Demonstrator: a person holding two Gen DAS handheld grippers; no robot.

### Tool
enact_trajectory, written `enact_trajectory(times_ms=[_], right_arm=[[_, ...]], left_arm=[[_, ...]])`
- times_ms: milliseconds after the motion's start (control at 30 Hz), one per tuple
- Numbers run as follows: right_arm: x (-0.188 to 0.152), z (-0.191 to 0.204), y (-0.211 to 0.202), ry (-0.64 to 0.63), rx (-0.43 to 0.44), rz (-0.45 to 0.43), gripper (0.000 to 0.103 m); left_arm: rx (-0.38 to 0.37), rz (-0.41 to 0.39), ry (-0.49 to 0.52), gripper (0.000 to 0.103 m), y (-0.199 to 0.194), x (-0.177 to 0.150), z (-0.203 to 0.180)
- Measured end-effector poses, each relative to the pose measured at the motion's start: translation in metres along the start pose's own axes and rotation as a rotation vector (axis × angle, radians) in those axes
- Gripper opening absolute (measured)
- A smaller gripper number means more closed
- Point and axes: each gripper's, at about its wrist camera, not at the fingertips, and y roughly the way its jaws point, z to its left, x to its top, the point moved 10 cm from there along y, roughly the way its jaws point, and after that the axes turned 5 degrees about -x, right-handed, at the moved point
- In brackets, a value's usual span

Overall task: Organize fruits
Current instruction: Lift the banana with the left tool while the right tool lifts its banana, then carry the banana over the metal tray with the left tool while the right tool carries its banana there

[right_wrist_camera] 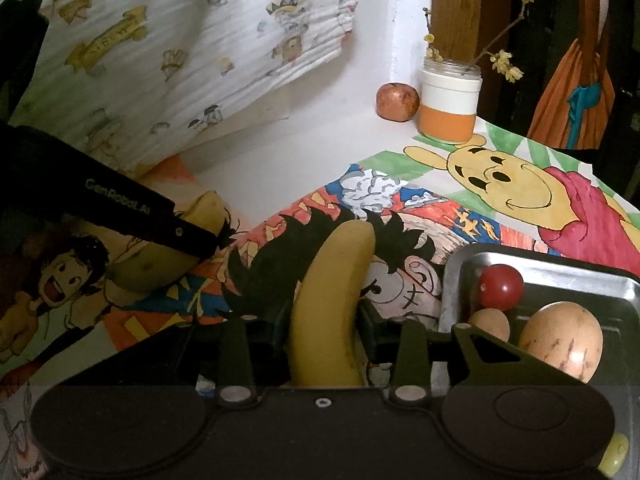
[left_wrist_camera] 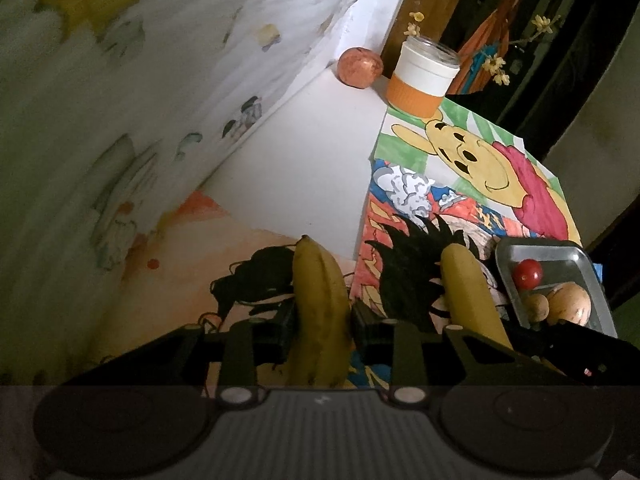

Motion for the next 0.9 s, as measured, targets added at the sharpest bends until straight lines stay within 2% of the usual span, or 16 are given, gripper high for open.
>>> enact_trajectory(times_ms=[167, 400, 900], right_arm=[[-0.001, 0.000, -0.001, 0.011, -0.011, -0.007, 0.037], [-0.007, -0.003, -0.011, 0.104, 0.027, 0.019, 0.035], [-0.035, 0.000, -0.074, 0.302, 0.106, -0.030, 0.034]], left_arm=[[-0.005, 0.005, -0.027, 0.033, -0.003, -0.005, -0.002], [-0.053, 0.026, -0.086, 0.033, -0.013, -0.020, -0.007], [-0.121, -0.002, -0.145, 0.033, -0.049, -0.052, -0.021]])
